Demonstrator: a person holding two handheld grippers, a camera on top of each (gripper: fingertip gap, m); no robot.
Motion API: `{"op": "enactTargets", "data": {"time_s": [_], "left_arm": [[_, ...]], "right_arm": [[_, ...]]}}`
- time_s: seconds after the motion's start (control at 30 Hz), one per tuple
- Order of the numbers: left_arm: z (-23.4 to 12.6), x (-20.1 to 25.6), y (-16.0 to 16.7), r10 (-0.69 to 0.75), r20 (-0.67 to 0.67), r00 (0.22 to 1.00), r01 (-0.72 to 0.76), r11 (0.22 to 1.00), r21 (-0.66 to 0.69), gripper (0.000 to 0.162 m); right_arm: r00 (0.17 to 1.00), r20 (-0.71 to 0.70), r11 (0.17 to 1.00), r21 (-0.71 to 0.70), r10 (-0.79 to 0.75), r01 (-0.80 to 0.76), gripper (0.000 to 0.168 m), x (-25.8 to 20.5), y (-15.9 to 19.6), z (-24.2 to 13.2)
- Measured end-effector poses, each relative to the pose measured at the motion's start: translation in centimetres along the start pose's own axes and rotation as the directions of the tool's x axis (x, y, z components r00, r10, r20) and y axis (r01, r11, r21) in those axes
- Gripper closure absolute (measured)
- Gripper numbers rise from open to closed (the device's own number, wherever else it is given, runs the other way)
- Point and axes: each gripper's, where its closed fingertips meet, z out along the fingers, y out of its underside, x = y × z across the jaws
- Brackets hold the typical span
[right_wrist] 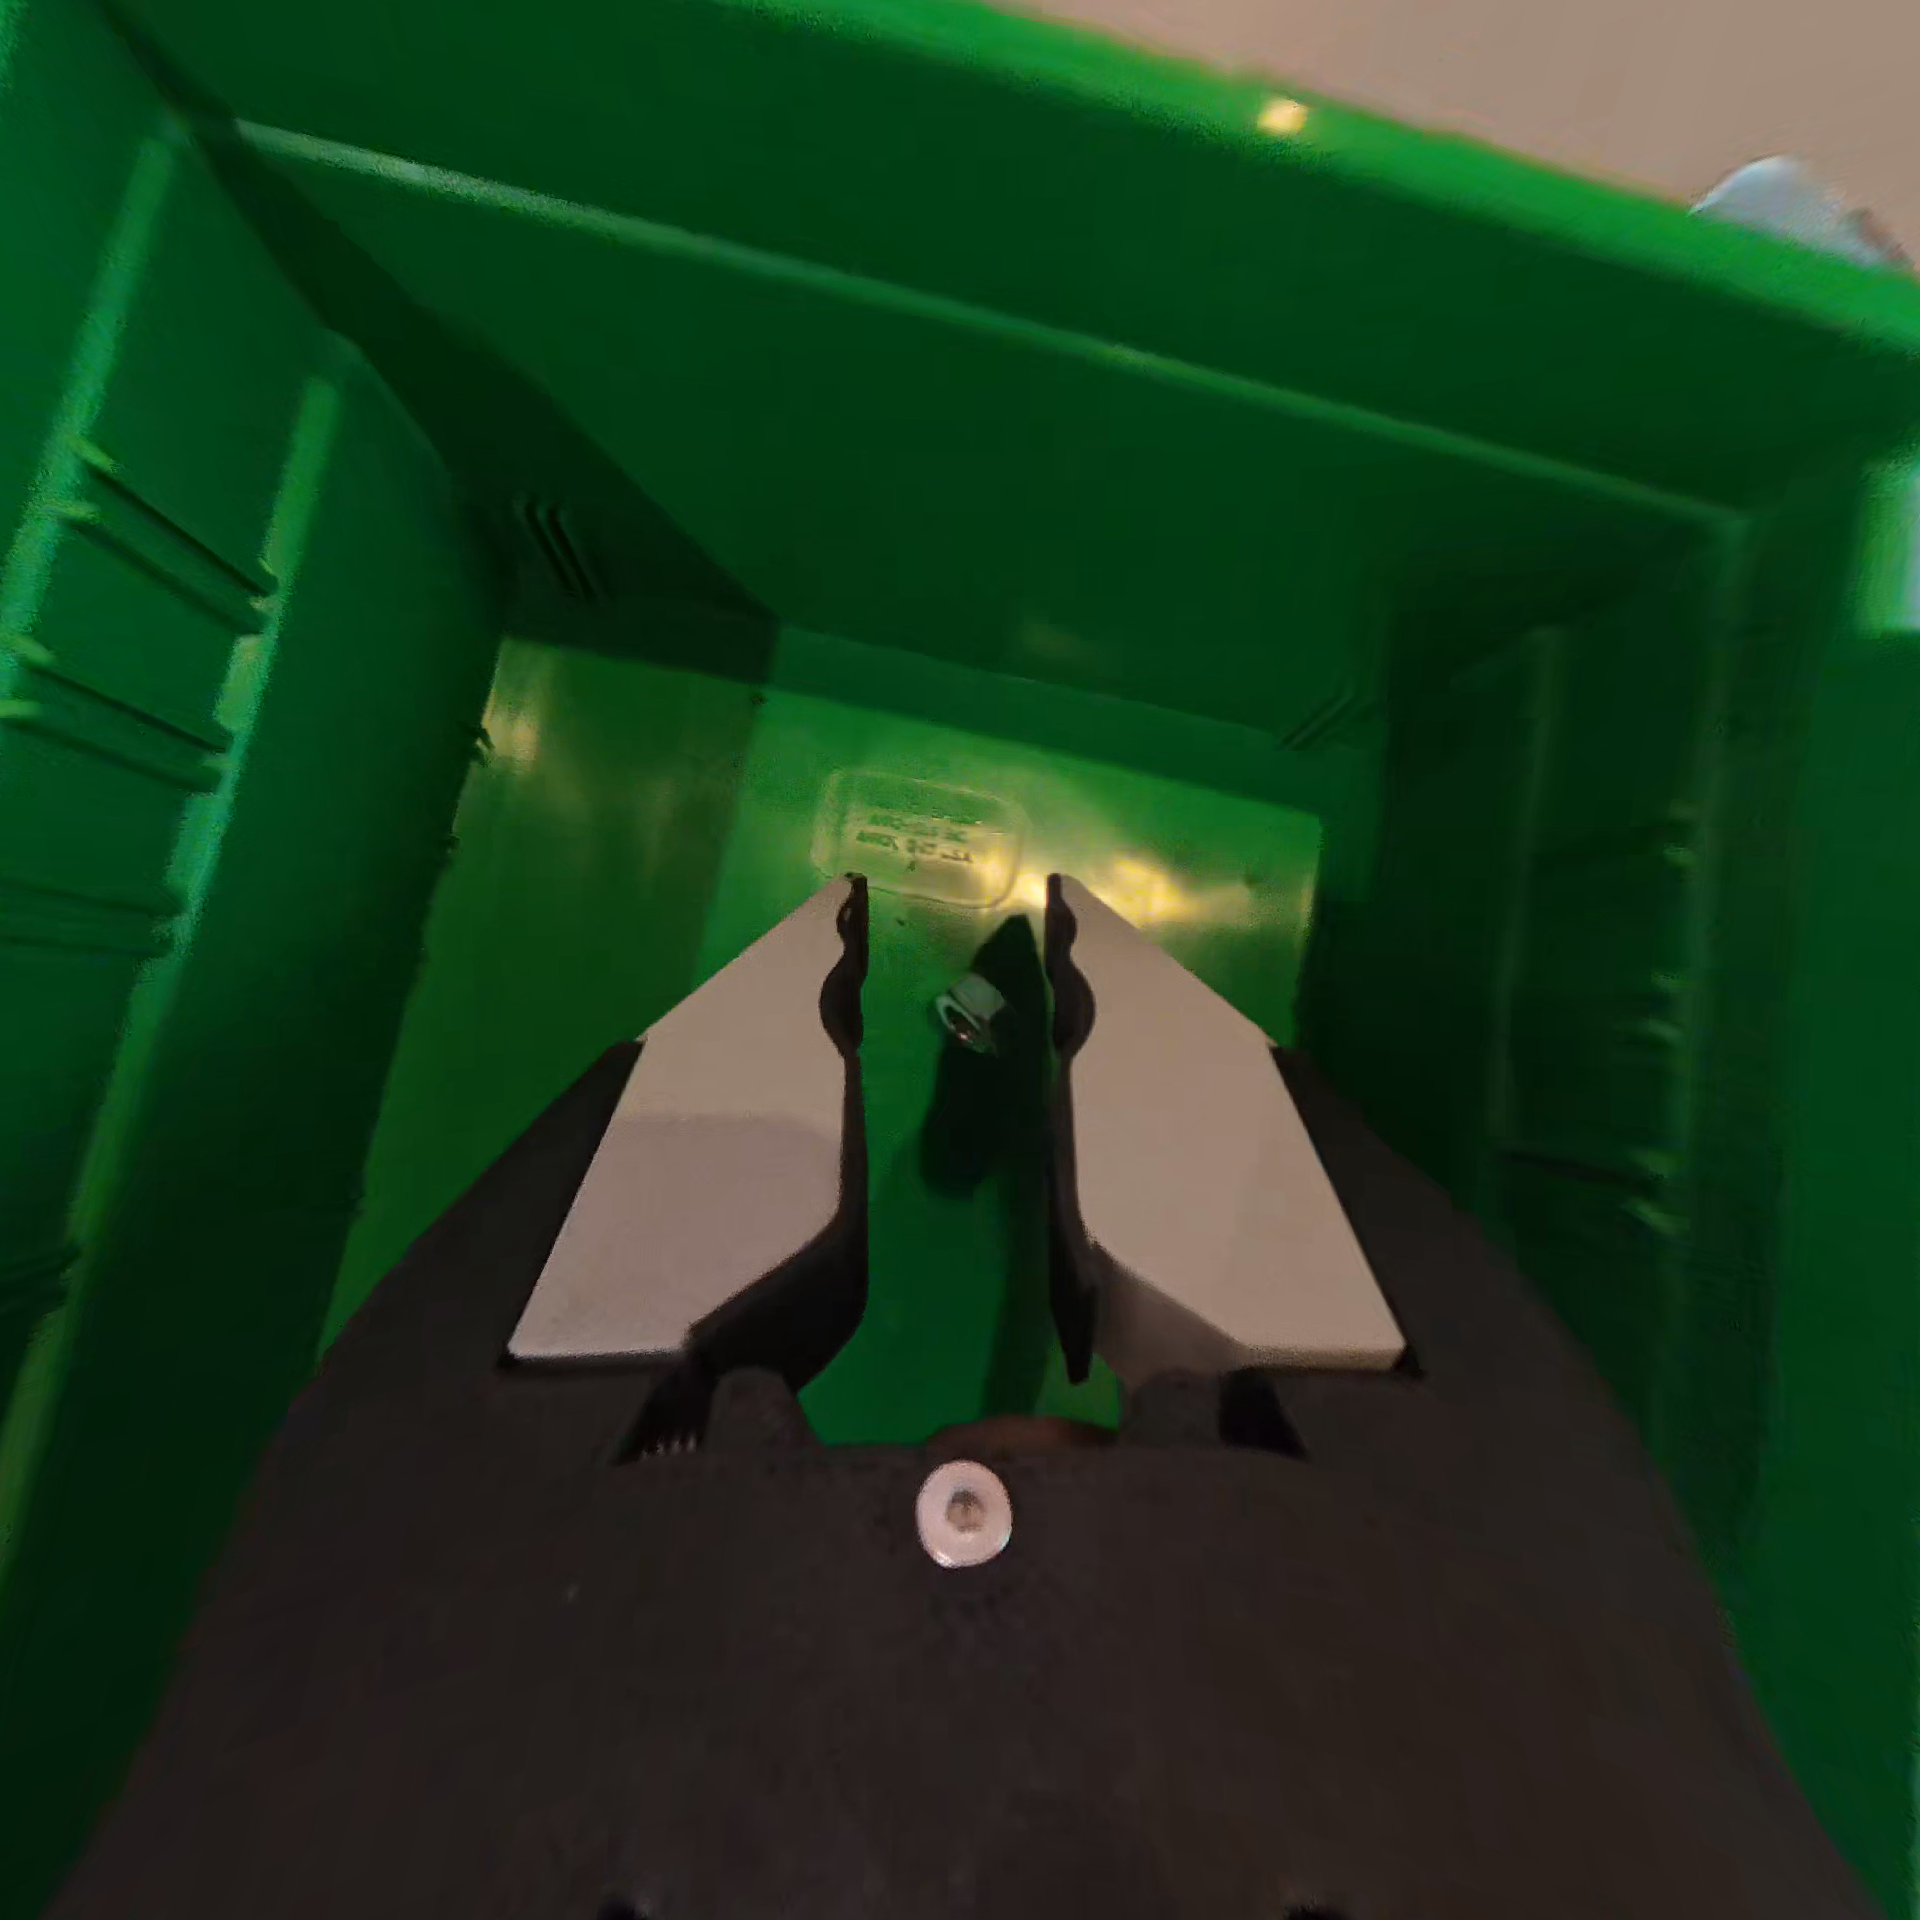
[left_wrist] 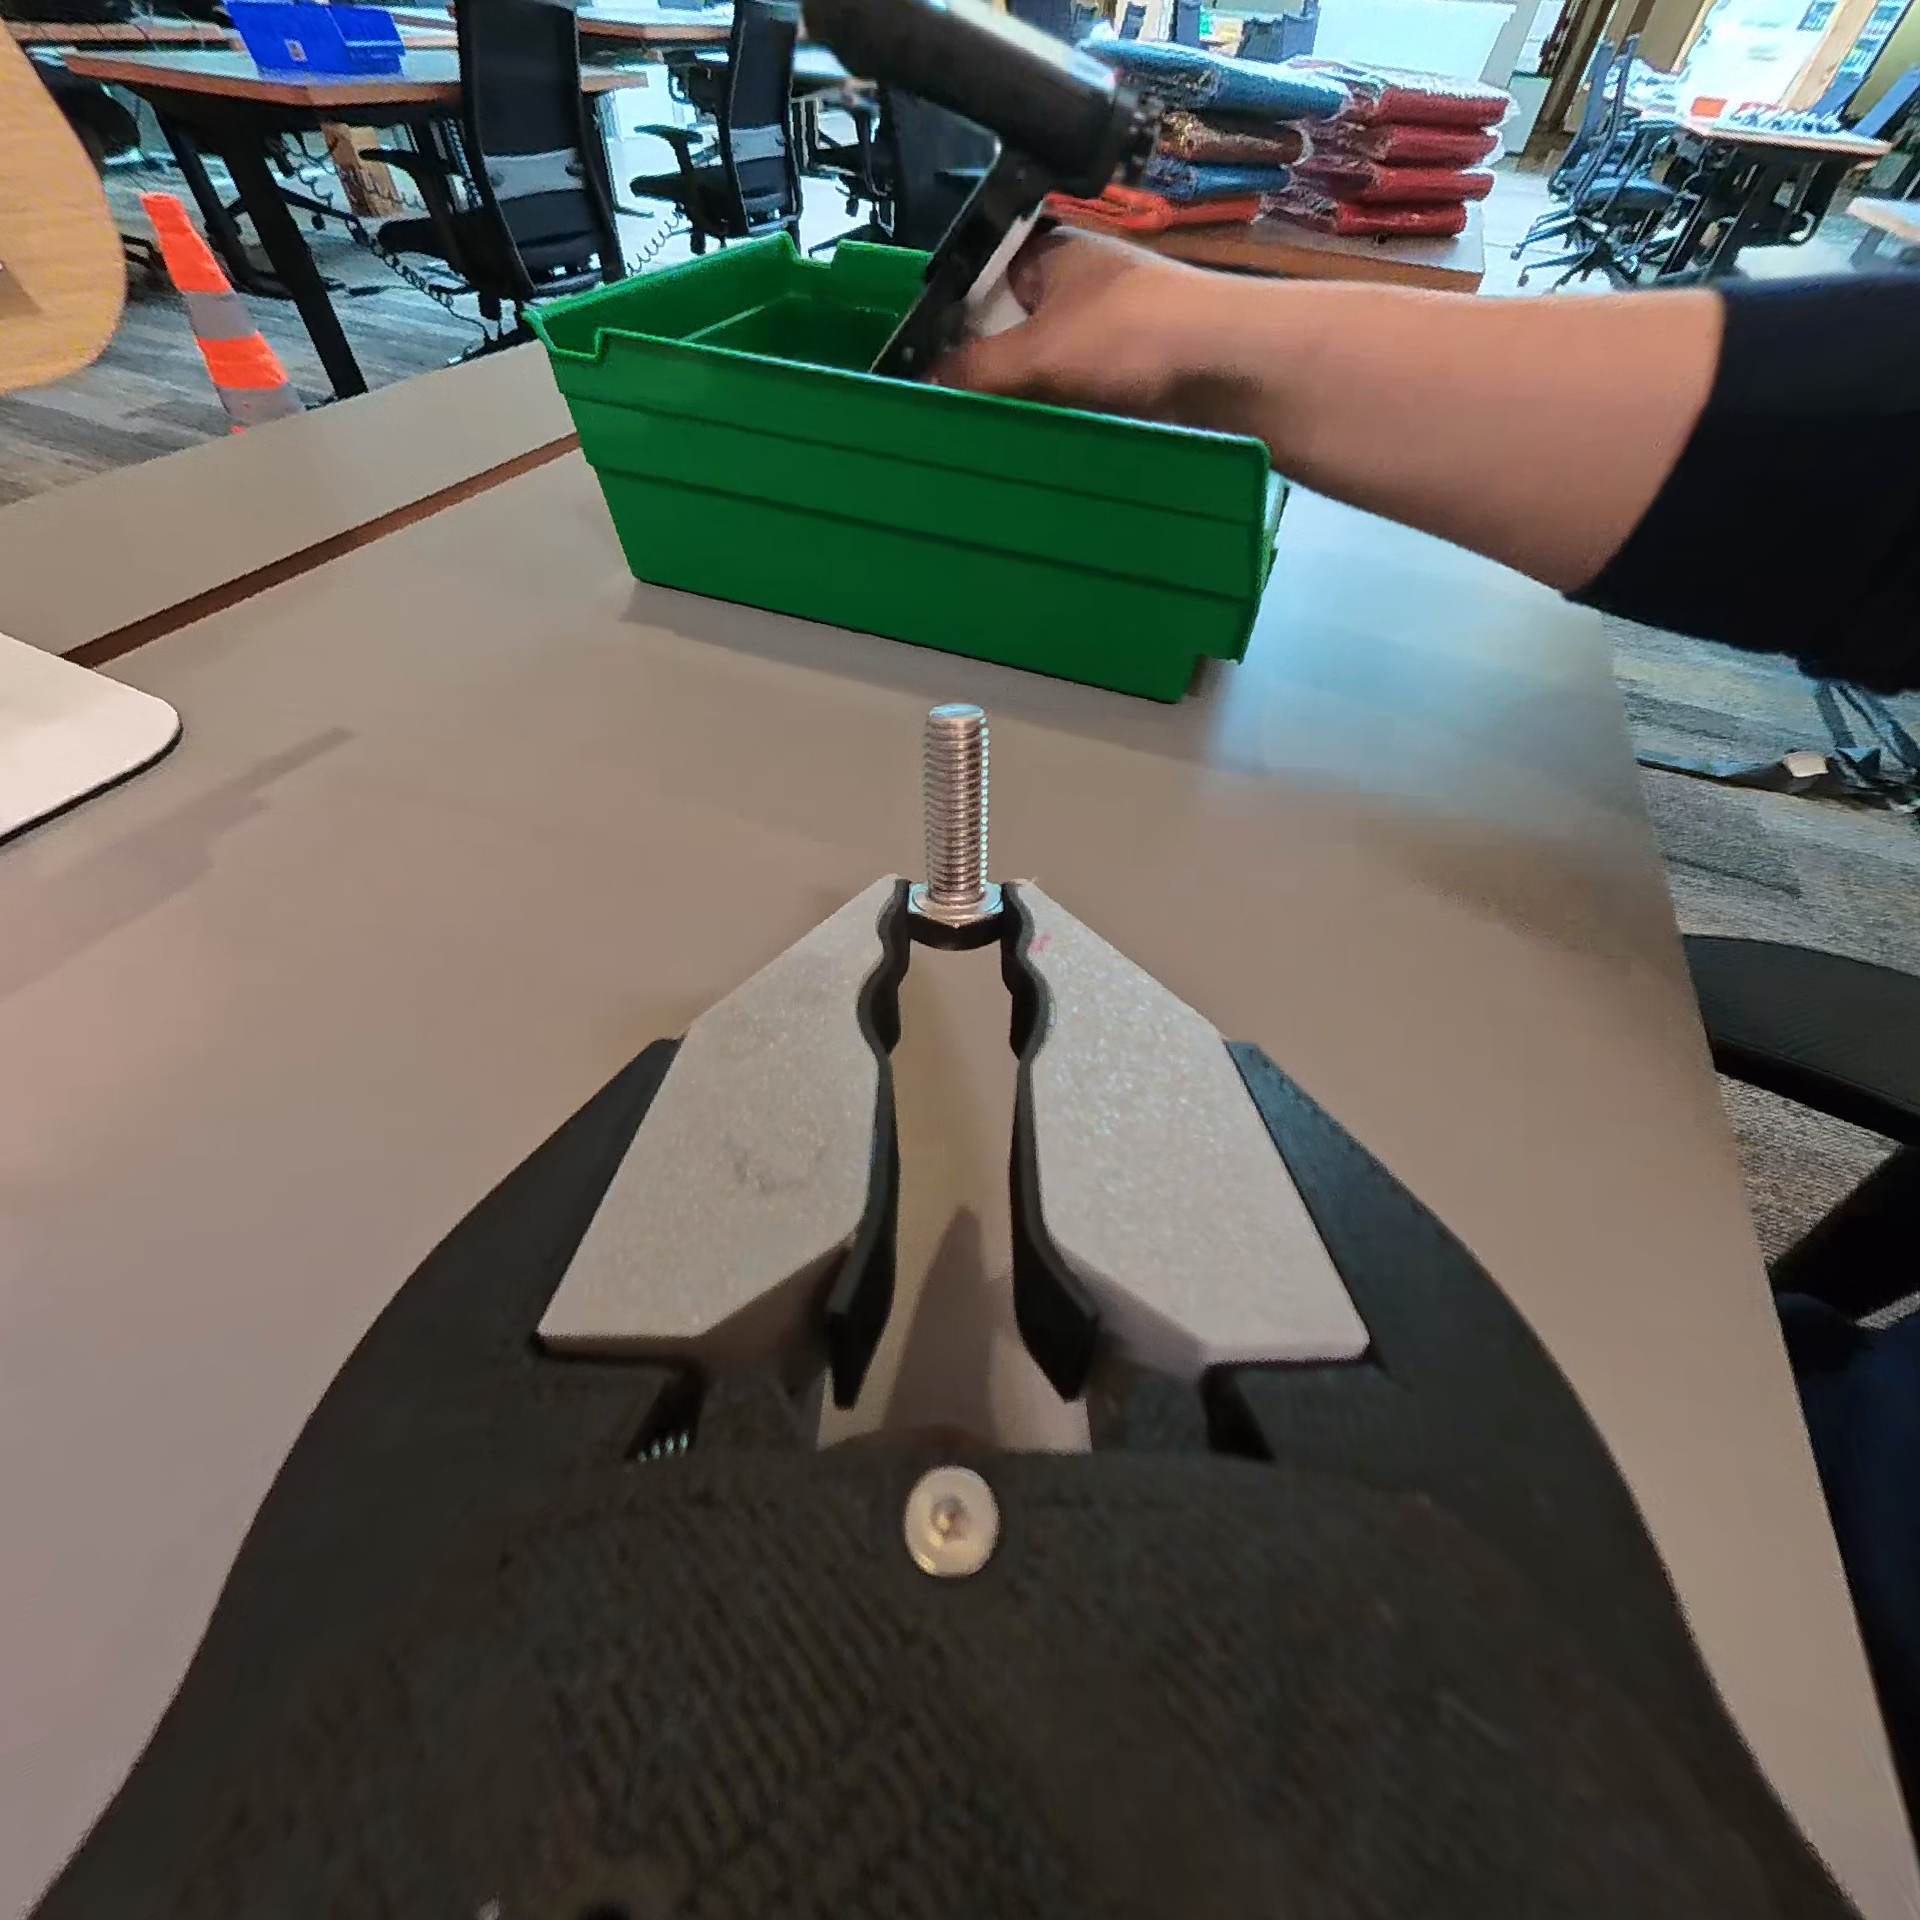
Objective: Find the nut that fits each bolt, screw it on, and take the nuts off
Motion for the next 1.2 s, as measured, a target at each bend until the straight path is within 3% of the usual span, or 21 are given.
{"op": "enactTargets", "data": {"time_s": [0.1, 0.17, 0.23, 0.33, 0.43, 0.63, 0.67, 0.83, 0.93, 1.0, 1.1, 1.2], "left_arm": [[-0.1, 0.2, -0.3, -0.012, -0.012, 1.0, 0.012, 1.0, 0.016, 0.147], [0.0, 0.2, -0.4, -0.013, -0.011, 1.0, 0.013, 1.0, 0.017, 0.147], [0.0, 0.4, -0.5, -0.021, -0.017, 1.0, 0.021, 1.0, 0.019, 0.147], [0.1, 0.8, -0.8, -0.033, -0.037, 0.999, 0.034, 0.999, 0.032, 0.147], [0.2, 1.0, -0.8, -0.015, -0.029, 0.999, 0.016, 0.999, 0.035, 0.147], [0.1, 0.9, -0.4, 0.0, -0.017, 1.0, 0.0, 1.0, 0.025, 0.147], [0.1, 1.0, -0.5, 0.002, -0.019, 1.0, -0.001, 1.0, 0.025, 0.147], [-0.3, 0.8, -1.0, -0.063, -0.039, 0.997, 0.065, 0.996, 0.056, 0.143], [-0.4, -0.1, -0.6, -0.108, -0.026, 0.994, 0.109, 0.993, 0.041, 0.13], [-0.4, -0.3, -0.2, -0.127, -0.027, 0.991, 0.128, 0.992, 0.014, 0.13], [-0.4, 0.0, -0.3, -0.122, -0.042, 0.992, 0.122, 0.992, 0.013, 0.13], [-0.2, 0.7, -0.3, -0.101, -0.058, 0.993, 0.102, 0.995, 0.0, 0.131]], "right_arm": [[0.999, -0.036, 0.986, 0.168, 0.005, 0.001, 0.135, -0.1, -2.3, -5.5], [0.999, -0.003, 0.943, 0.328, -0.048, 0.047, 0.138, -3.0, -4.0, -11.1], [0.977, 0.146, 0.878, 0.473, -0.156, 0.07, 0.146, -9.5, -4.6, -16.9], [0.844, 0.39, 0.83, 0.546, -0.369, 0.111, 0.144, -21.6, -2.0, -22.1], [0.782, 0.456, 0.831, 0.539, -0.426, 0.138, 0.141, -28.9, 0.5, -21.3], [0.695, 0.627, 0.895, 0.442, -0.353, 0.055, 0.146, -35.0, 1.9, -18.1], [0.704, 0.615, 0.888, 0.457, -0.355, 0.049, 0.161, -35.1, 1.6, -17.9], [0.747, 0.553, 0.85, 0.525, -0.369, 0.032, 0.162, -33.9, 0.8, -18.6], [0.847, 0.409, 0.8, 0.599, -0.34, 0.032, 0.162, -28.8, -0.5, -20.4], [0.928, 0.21, 0.78, 0.615, -0.307, 0.118, 0.162, -22.6, -1.2, -21.4], [0.963, -0.168, 0.839, 0.474, -0.21, 0.266, 0.162, -10.4, -0.7, -20.8], [0.963, -0.156, 0.956, 0.164, -0.219, 0.244, 0.162, -4.1, 3.2, -16.4]]}}
